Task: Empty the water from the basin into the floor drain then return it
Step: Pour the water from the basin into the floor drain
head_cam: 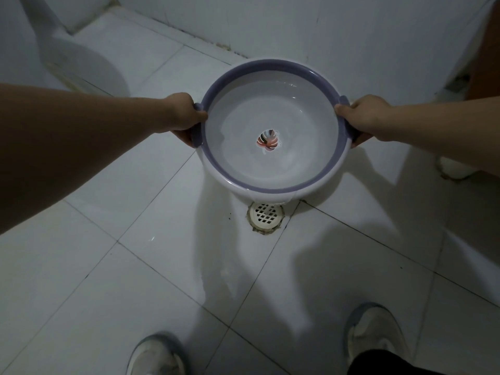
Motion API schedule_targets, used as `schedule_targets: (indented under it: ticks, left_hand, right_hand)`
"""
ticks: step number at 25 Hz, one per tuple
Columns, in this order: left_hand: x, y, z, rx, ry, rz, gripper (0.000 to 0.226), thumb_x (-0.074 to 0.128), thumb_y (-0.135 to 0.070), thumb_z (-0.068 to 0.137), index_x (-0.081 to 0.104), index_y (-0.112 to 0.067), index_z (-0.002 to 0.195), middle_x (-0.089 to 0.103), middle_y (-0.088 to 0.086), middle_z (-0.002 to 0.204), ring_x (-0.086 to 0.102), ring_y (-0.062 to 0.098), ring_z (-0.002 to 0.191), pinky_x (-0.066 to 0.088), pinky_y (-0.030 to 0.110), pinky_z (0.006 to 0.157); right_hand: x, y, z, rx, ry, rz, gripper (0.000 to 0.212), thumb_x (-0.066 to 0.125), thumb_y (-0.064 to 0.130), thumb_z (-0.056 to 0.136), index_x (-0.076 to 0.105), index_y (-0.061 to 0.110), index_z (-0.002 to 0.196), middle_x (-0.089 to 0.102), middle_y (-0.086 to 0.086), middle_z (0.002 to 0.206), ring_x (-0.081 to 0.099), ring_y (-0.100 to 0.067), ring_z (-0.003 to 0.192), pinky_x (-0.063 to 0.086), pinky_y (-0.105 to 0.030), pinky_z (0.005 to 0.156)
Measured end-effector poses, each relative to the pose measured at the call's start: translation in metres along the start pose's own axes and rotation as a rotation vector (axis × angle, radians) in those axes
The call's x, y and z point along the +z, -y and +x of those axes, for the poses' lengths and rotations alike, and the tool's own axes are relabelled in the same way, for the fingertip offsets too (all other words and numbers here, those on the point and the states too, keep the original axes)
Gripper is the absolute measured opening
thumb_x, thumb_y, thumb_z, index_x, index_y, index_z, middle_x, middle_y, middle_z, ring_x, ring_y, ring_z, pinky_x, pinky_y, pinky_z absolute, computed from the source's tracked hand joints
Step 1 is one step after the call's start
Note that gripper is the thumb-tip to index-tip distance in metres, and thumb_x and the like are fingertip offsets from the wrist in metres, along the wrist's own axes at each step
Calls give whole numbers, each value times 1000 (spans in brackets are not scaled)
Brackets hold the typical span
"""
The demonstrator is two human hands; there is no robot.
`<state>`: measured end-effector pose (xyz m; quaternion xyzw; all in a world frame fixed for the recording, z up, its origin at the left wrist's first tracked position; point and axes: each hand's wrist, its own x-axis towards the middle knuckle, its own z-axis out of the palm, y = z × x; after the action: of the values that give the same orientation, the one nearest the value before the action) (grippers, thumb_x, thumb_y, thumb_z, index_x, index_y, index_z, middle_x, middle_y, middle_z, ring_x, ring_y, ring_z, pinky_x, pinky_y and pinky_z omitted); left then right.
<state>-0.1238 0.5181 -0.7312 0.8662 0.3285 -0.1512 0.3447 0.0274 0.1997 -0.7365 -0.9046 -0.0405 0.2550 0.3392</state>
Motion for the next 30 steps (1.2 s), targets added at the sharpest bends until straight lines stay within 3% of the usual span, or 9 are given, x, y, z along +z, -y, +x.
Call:
schedule_targets:
  ticks: [5,12,15,21,24,27,30]
  left_hand:
    - [2,1,0,1,0,1,31,51,-23,98,62,4,107,73,16,80,73,26,62,58,32,59]
    - [3,0,-1,-10,-4,18,32,50,-26,99,61,3,108,72,14,79,72,23,57,55,23,41]
    - [4,0,0,-11,-8,19,33,50,-26,99,61,3,108,73,15,78,72,23,53,52,20,38]
    - [4,1,0,-9,-7,7,33,49,-26,99,60,4,110,73,17,80,72,25,54,52,21,37]
    - [5,1,-2,-5,-9,12,33,49,-26,99,60,4,110,72,15,78,71,22,52,51,20,36]
    - [5,1,-2,-5,-2,10,33,49,-26,99,60,4,110,73,15,78,71,21,52,51,19,37]
    - [5,1,-2,-4,-7,6,33,49,-25,99,61,3,109,73,15,78,72,21,53,52,20,39]
  right_hand:
    - [1,-1,0,4,1,-7,60,49,43,98,55,-14,119,64,-30,104,67,-46,86,57,-50,79]
    - [-1,-4,3,-10,-9,-38,60,49,44,98,56,-12,118,66,-29,102,68,-43,78,57,-45,70]
    - [-1,-4,4,-12,-27,-81,59,48,46,98,58,-9,116,66,-24,93,65,-34,62,53,-34,54]
    - [-1,-5,4,-19,-38,-100,59,46,46,99,58,-9,117,65,-21,92,64,-29,58,48,-29,44]
    - [-1,-7,5,-24,-36,-85,58,48,44,99,58,-10,117,65,-23,93,64,-32,59,50,-31,47]
    - [0,-7,6,-23,-28,-68,59,48,44,98,57,-11,117,67,-28,100,67,-40,71,54,-38,59]
    - [0,-8,7,-24,-29,-77,58,48,45,99,58,-10,115,66,-25,93,66,-37,66,53,-35,56]
